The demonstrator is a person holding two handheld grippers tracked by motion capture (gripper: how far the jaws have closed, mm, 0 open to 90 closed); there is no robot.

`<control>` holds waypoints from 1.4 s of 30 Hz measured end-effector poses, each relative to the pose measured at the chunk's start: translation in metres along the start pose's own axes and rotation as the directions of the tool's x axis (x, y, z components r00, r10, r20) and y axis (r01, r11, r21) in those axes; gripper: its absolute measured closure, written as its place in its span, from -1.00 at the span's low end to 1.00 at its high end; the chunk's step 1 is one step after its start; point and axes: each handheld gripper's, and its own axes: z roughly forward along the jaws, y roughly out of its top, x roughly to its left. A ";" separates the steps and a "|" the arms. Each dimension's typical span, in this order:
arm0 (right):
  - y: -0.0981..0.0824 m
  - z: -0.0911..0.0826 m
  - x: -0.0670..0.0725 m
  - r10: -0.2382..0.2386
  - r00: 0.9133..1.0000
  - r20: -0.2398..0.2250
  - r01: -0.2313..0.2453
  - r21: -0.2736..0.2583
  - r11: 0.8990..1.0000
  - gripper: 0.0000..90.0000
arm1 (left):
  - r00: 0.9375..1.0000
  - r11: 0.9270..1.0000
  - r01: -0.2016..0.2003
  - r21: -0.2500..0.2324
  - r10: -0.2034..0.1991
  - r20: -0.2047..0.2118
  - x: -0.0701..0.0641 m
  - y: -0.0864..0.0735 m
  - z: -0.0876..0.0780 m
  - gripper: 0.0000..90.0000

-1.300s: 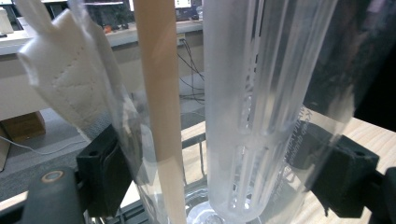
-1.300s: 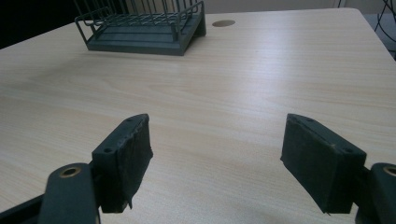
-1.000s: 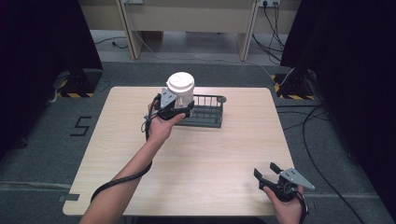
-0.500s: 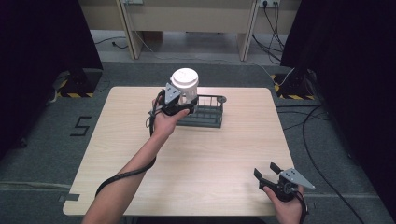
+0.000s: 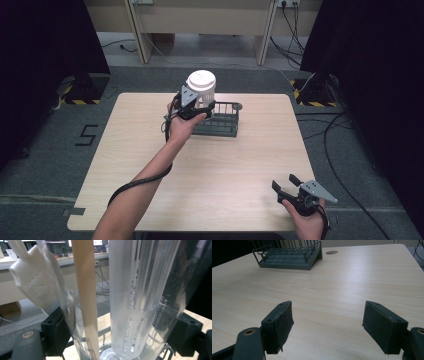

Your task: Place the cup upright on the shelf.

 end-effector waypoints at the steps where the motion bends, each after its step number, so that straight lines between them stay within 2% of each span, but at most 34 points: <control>1: 0.000 0.000 0.000 0.000 1.000 0.000 0.000 0.000 1.000 -0.45 | 1.000 1.000 0.001 0.000 -0.001 -0.001 0.000 0.000 0.001 -0.61; 9: 0.000 0.000 0.000 0.000 1.000 -0.001 0.000 0.000 1.000 -0.45 | 1.000 1.000 -0.002 0.010 0.002 -0.005 -0.002 0.003 0.013 -0.61; 13: 0.000 0.000 0.000 0.001 1.000 -0.001 -0.001 0.000 1.000 -0.45 | 1.000 1.000 0.011 0.009 -0.011 -0.009 -0.002 0.002 0.018 -0.61; 20: 0.000 0.000 0.000 -0.002 1.000 -0.003 0.002 0.000 1.000 -0.45 | 0.999 0.999 0.024 0.022 -0.023 -0.025 0.000 0.000 0.026 -0.61; 42: 0.000 0.000 0.001 -0.004 1.000 -0.007 0.004 0.002 1.000 -0.45 | 0.998 0.997 0.029 0.067 -0.025 -0.054 -0.003 -0.014 0.044 -0.61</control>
